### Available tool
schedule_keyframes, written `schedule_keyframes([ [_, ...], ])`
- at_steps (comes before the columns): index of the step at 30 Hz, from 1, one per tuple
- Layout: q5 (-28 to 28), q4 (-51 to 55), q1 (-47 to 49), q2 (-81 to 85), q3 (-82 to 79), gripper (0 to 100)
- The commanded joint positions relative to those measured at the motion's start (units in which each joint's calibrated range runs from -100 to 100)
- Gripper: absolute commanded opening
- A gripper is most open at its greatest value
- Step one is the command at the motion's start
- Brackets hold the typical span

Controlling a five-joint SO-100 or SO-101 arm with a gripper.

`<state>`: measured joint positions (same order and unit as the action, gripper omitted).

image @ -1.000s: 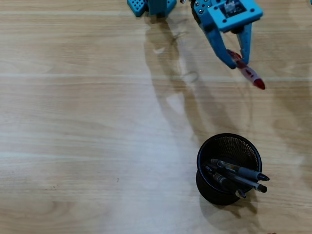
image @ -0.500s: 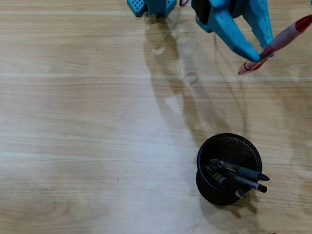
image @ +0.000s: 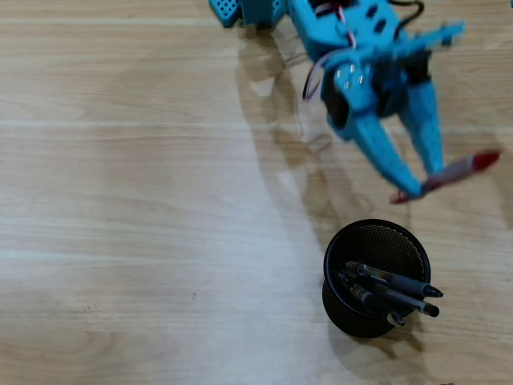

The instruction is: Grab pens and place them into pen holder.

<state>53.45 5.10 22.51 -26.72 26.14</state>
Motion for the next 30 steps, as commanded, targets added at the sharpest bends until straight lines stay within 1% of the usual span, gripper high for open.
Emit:
schedule_keyframes([
  [1,0.0,-8.8,-1.9,-3.4,0.5,2],
  [2,0.0,-13.4,-2.5,-6.1,0.6,2],
  [5,0.1,-19.7,-3.0,-10.1,1.0,2],
  [9,2.5,-25.1,-3.1,-14.9,1.1,2],
  [12,2.8,-27.8,-3.0,-17.3,1.2,2],
  [20,2.8,-28.3,-3.4,-19.1,1.2,2],
  [23,2.8,-28.1,-2.9,-19.0,1.2,12],
  [25,2.8,-28.0,-2.8,-18.9,1.2,15],
  [30,2.8,-28.0,-2.1,-18.4,1.1,16],
])
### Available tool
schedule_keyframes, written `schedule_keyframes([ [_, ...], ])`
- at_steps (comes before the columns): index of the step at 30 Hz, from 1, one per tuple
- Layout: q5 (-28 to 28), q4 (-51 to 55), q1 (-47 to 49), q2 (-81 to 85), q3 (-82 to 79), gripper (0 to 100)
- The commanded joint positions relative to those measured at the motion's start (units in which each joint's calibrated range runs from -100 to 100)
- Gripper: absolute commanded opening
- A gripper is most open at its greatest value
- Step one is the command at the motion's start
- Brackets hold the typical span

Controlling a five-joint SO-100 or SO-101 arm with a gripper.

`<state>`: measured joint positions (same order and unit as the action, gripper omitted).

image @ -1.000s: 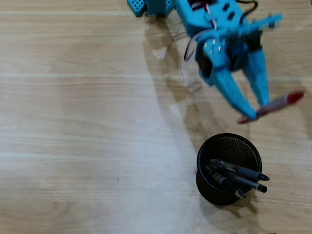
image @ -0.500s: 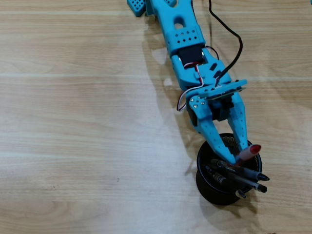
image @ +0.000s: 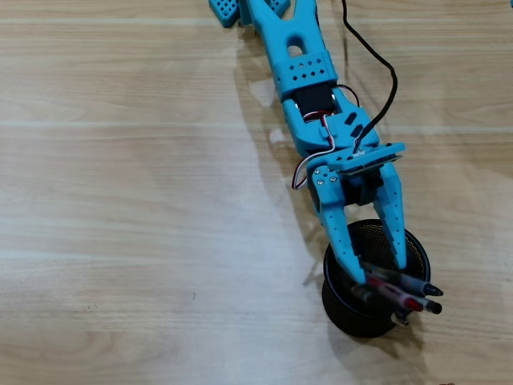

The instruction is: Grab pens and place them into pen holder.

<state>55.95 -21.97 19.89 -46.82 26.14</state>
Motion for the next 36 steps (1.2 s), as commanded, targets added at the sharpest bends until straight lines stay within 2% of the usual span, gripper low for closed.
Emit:
schedule_keyframes([
  [1,0.2,-0.8,0.6,1.7,1.1,16],
  [9,-0.1,-0.4,1.5,10.8,-7.9,14],
  [11,-0.1,-0.4,1.3,17.4,-17.7,2],
  [17,-0.6,-0.4,0.8,34.0,-41.8,2],
  [18,-2.4,-0.5,0.1,39.8,-49.1,2],
  [26,-9.9,-0.5,-4.0,59.5,-71.7,2],
  [36,-26.0,-0.4,-7.0,81.5,-102.0,2],
])
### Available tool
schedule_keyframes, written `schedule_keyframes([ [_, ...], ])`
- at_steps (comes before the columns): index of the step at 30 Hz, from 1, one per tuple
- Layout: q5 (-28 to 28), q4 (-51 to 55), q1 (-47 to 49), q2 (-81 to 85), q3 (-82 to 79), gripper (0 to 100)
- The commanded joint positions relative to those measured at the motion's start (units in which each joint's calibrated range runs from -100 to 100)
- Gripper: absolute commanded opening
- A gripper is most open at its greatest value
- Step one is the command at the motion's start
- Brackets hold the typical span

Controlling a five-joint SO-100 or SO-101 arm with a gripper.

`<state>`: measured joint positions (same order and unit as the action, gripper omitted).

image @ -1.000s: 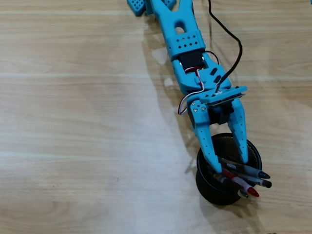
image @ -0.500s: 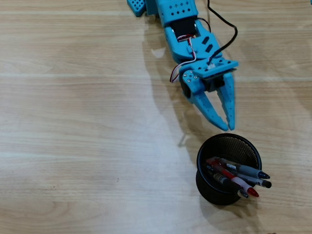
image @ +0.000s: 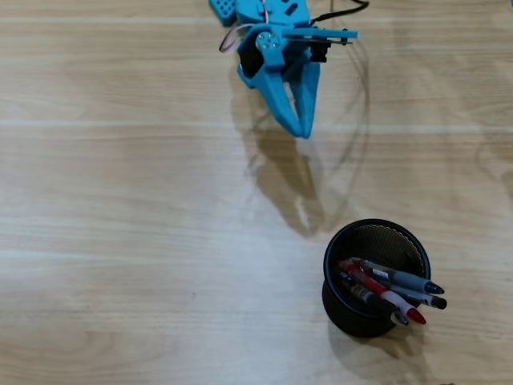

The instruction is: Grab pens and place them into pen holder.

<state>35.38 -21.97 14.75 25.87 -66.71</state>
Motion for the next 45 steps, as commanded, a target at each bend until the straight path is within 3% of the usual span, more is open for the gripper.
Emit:
schedule_keyframes([
  [1,-7.1,-0.4,-2.1,10.9,-12.4,2],
  [10,-13.7,1.8,-4.2,27.7,-32.2,2],
  [16,-15.6,23.3,-5.2,38.3,-32.4,2],
  [24,-24.5,54.6,-11.0,59.1,-32.7,2],
  [30,-29.2,72.4,-13.0,73.0,-32.7,2],
  [45,-31.8,72.8,-12.1,72.7,-32.6,2],
])
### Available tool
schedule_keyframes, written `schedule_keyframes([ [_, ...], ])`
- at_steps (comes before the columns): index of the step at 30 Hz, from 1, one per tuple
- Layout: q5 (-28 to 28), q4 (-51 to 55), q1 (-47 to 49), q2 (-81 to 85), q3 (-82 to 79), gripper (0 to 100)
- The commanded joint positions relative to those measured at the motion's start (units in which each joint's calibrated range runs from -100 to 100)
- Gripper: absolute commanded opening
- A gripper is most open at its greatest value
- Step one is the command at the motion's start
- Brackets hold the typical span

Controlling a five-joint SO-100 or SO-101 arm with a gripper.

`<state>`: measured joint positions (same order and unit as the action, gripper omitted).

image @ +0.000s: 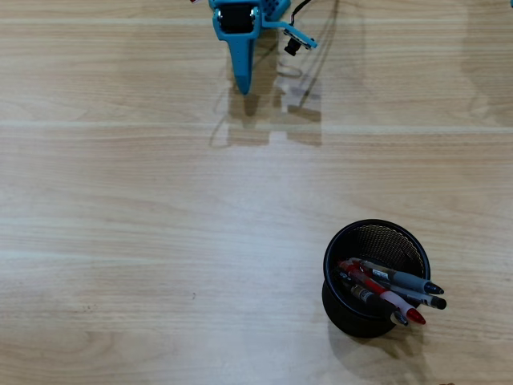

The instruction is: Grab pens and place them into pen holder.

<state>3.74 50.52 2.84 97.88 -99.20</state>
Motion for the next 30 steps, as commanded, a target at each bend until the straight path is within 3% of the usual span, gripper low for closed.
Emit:
schedule_keyframes([
  [1,-0.2,0.3,-0.2,0.7,-0.1,2],
  [30,-0.1,0.3,-0.1,0.5,0.1,2],
])
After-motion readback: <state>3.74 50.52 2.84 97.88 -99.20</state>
